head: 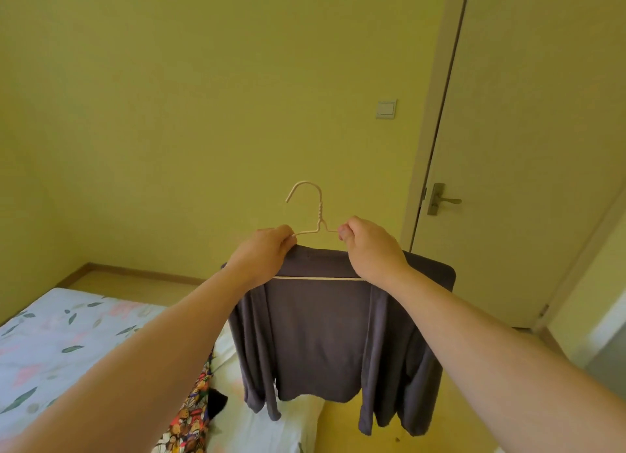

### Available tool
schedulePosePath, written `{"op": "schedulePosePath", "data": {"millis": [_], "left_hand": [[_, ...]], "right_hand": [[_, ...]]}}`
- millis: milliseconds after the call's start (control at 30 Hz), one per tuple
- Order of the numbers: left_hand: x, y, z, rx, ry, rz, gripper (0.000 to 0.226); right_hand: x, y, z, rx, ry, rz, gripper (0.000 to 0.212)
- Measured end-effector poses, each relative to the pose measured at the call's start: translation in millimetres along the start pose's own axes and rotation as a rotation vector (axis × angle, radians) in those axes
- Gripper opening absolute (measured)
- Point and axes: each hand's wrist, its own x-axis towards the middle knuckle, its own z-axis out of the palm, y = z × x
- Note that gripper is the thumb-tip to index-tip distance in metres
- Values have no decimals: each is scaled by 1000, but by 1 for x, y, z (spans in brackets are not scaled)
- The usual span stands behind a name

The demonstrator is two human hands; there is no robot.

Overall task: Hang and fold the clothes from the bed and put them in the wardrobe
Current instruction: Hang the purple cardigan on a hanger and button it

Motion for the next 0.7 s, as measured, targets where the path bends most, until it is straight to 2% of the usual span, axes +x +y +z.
{"op": "schedulePosePath", "data": {"millis": [167,367,500,700], "left_hand": [[10,2,7,-74,74,109,22],[18,7,18,-124,-33,243,23],[18,8,27,-175,-103,323,23],[7,13,25,-190,-192,440,20]], "right_hand": [[-9,7,-10,-2,-64,52,28],[-32,23,-9,-29,-147,163,14],[-50,26,-4,-25,-107,215,7],[-87,7,-2,-6,15,284,20]]}}
